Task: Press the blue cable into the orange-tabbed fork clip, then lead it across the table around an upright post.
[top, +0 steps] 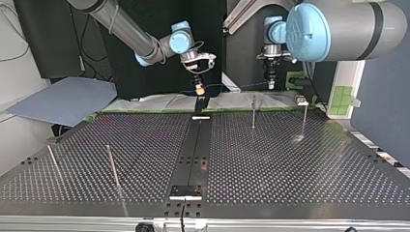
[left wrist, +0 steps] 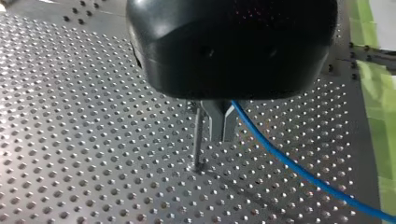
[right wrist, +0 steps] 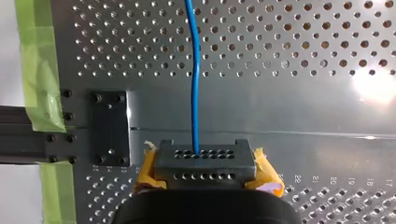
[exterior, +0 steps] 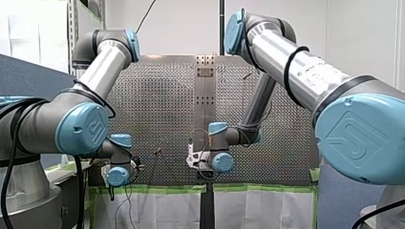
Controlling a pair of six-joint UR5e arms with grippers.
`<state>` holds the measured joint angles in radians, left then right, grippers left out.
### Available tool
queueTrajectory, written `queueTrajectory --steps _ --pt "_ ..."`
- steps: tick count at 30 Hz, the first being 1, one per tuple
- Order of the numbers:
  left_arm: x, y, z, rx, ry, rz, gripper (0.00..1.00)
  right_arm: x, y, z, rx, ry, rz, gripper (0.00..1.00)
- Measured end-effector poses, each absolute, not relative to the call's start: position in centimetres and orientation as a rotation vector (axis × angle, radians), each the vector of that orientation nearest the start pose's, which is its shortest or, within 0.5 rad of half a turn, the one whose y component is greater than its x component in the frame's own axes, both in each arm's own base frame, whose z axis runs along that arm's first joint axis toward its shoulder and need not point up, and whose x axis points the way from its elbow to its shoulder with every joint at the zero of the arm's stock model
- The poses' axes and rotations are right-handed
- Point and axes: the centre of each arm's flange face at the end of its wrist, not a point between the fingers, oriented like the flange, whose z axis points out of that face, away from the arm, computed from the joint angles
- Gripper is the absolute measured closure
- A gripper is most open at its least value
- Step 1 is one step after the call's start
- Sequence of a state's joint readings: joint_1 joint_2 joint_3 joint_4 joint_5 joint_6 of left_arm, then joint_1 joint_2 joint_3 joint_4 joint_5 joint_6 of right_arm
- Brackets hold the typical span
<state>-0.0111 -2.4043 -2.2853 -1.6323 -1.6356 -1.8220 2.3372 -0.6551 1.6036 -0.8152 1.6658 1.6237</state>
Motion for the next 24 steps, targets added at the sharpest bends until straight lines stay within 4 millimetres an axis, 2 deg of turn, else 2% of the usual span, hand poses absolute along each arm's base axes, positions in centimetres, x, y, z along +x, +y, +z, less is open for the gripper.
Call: queueTrajectory --steps 9,24 --pt "42.9 -13.3 -5.2 -0.237 1.597 -0.166 1.00 53.6 -39.5 -0.7 1.787 -0.921 1.606 1.00" --pt "47.4 -12.7 -4.5 -0.262 1.565 -0.194 1.00 53.3 -40.0 -0.7 1.792 -0.908 1.608 1.00"
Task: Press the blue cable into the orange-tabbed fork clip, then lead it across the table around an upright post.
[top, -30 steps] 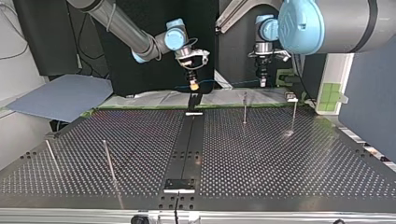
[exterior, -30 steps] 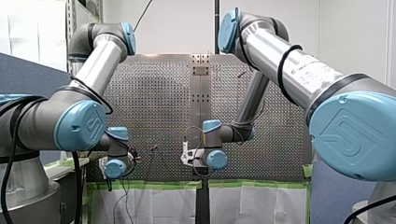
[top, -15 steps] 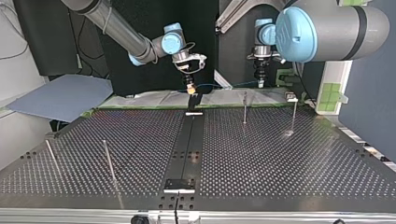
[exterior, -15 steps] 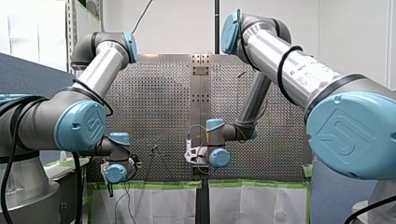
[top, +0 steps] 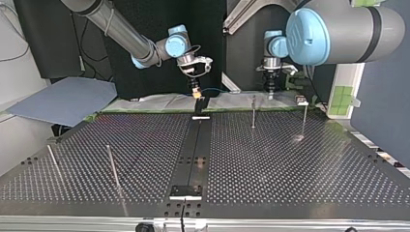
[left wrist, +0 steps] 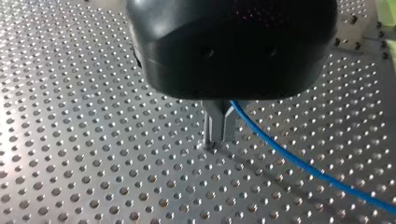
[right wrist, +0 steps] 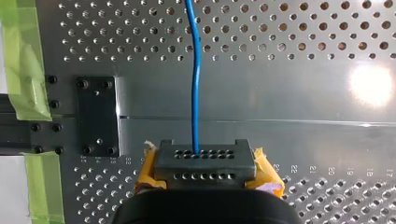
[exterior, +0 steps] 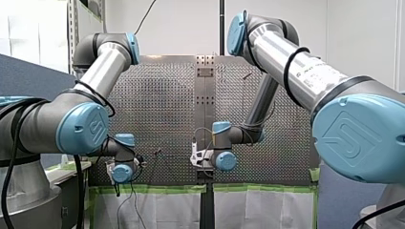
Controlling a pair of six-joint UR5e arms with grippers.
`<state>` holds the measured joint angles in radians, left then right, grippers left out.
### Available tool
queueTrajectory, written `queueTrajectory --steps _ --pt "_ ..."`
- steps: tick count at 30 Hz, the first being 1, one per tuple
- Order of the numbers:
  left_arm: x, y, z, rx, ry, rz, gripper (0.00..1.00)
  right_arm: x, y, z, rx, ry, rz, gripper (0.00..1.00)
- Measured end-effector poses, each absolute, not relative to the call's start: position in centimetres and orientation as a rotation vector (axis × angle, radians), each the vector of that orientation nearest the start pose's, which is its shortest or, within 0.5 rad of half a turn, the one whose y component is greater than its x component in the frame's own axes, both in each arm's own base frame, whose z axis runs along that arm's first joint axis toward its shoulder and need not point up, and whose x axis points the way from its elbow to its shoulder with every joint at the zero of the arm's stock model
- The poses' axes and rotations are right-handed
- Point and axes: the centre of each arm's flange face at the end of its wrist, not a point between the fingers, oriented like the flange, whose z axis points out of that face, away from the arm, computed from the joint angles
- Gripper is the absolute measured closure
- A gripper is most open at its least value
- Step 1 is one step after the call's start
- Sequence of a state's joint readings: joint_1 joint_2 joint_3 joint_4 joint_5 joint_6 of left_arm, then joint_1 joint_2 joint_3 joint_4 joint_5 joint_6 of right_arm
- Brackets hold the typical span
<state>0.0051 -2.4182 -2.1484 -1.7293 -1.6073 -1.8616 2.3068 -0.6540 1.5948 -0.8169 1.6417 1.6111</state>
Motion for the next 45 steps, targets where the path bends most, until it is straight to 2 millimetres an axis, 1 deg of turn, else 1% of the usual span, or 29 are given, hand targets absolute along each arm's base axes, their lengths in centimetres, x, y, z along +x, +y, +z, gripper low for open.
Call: queueTrajectory --steps 4,9,16,30,36,40,45 --pt "48.0 -12.1 -4.4 -0.273 1.557 -0.187 1.00 53.3 -40.0 -0.7 1.794 -0.902 1.605 1.00" --pt "48.2 -11.8 -4.4 -0.274 1.555 -0.187 1.00 53.4 -40.1 -0.7 1.789 -0.894 1.608 1.00" --pt "48.5 -11.8 -4.3 -0.262 1.554 -0.199 1.00 53.3 -40.3 -2.1 1.805 -0.901 1.592 1.00" --pt "49.4 -11.9 -4.2 -0.266 1.555 -0.242 1.00 54.0 -41.4 -1.7 1.786 -0.896 1.608 1.00" --pt "49.2 -11.5 -4.5 -0.273 1.578 -0.218 1.00 53.8 -41.4 -3.3 1.806 -0.907 1.588 1.00" --pt "48.9 -11.2 -4.8 -0.267 1.610 -0.182 1.00 53.8 -41.4 -3.5 1.809 -0.908 1.585 1.00" --pt "48.6 -10.8 -5.1 -0.254 1.654 -0.144 1.00 54.3 -41.1 -3.3 1.823 -0.898 1.580 1.00"
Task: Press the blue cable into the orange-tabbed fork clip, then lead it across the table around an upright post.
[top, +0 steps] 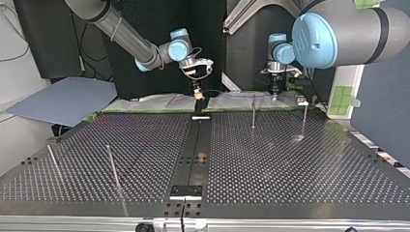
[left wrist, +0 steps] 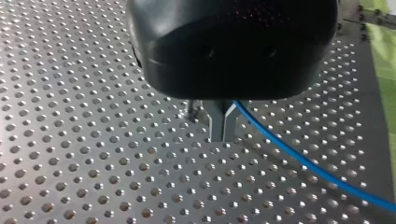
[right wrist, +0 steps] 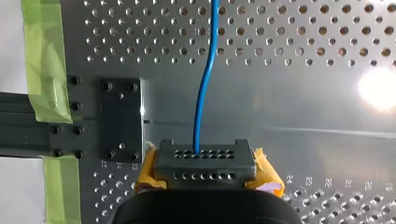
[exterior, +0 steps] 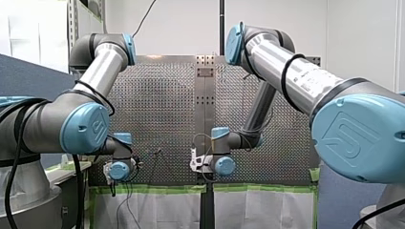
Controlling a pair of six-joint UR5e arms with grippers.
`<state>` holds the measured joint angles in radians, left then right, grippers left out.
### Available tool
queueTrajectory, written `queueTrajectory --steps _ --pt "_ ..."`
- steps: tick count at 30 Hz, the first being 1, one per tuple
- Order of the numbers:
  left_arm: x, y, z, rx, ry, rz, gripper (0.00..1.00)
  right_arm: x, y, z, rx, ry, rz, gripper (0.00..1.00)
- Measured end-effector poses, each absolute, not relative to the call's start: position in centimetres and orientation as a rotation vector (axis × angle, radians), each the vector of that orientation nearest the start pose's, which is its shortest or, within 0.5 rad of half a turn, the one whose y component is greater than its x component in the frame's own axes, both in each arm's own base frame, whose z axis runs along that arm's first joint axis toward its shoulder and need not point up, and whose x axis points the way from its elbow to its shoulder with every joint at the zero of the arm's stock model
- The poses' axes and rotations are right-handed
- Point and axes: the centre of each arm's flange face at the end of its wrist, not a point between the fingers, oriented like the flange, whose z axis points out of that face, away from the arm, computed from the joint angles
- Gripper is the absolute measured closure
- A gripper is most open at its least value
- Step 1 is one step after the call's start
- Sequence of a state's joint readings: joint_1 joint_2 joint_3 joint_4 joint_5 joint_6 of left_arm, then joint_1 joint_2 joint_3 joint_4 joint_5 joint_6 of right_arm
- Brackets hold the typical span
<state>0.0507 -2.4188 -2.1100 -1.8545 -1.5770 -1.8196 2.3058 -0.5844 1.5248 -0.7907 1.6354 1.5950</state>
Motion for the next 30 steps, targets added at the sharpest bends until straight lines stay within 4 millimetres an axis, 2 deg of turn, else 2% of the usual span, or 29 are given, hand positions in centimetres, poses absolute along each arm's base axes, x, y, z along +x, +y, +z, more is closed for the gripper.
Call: queueTrajectory --steps 15,30 --pt "48.3 -10.7 -5.4 -0.233 1.696 -0.162 1.00 56.9 -40.9 -1.8 1.842 -0.839 1.609 1.00" --pt "50.5 -10.9 -4.5 -0.251 1.623 -0.227 1.00 55.8 -42.2 -2.1 1.819 -0.873 1.578 1.00"
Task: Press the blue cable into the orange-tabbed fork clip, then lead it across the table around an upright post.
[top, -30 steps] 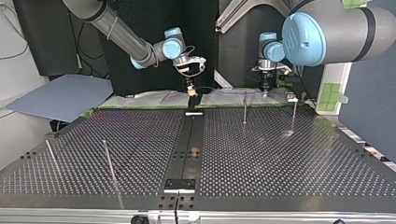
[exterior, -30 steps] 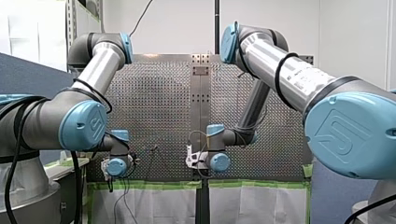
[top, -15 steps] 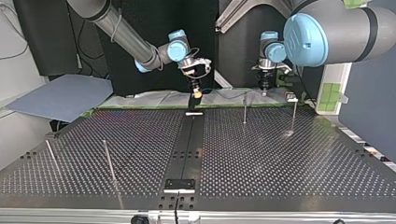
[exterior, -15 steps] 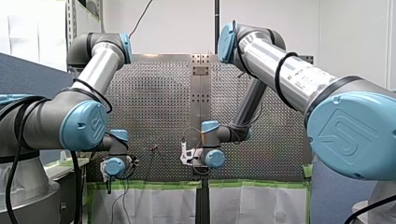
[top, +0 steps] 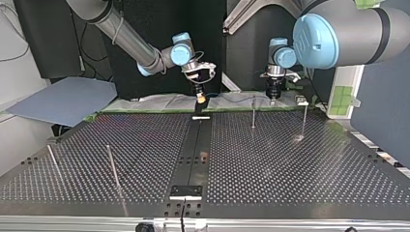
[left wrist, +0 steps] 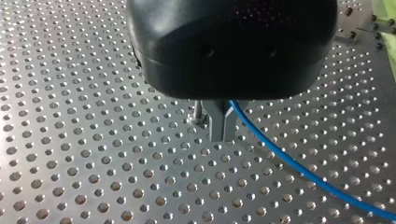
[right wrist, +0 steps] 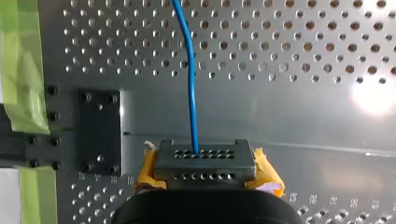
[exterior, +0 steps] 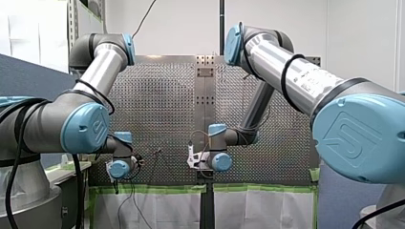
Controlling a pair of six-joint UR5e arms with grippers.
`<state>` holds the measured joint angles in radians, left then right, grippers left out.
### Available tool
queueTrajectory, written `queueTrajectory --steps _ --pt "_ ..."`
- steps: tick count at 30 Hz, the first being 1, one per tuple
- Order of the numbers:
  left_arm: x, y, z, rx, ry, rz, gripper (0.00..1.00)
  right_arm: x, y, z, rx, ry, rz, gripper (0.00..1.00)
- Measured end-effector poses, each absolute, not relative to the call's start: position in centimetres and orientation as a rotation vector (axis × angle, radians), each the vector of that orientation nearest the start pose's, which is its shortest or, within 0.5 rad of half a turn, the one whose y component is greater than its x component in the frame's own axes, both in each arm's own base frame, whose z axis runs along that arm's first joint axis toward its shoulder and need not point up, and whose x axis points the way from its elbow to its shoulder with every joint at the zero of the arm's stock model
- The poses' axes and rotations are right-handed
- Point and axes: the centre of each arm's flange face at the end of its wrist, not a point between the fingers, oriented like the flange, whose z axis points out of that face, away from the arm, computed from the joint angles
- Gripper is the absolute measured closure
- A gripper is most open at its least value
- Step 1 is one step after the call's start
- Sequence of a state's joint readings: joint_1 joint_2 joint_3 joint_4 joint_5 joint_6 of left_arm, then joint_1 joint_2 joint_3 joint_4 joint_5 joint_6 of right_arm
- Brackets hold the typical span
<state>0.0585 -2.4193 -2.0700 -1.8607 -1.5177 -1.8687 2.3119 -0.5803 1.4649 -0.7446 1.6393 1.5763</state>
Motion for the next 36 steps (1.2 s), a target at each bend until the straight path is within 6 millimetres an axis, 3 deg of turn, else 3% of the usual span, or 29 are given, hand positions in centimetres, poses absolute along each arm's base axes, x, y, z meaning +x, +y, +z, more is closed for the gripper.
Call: queueTrajectory --steps 4,11,15,25,36 --pt "50.7 -10.7 -4.5 -0.259 1.620 -0.227 1.00 55.5 -42.5 -2.3 1.815 -0.880 1.561 1.00" --pt "51.1 -11.1 -4.3 -0.242 1.614 -0.247 1.00 54.5 -42.7 -4.7 1.833 -0.909 1.523 1.00" --pt "51.7 -11.6 -4.1 -0.229 1.609 -0.277 1.00 54.3 -43.0 -5.1 1.832 -0.916 1.518 1.00" --pt "53.6 -11.6 -3.5 -0.246 1.594 -0.303 1.00 55.0 -45.1 -3.8 1.801 -0.923 1.535 1.00" --pt "55.6 -11.4 -2.8 -0.256 1.587 -0.312 1.00 55.0 -48.6 -1.8 1.751 -0.950 1.543 1.00"
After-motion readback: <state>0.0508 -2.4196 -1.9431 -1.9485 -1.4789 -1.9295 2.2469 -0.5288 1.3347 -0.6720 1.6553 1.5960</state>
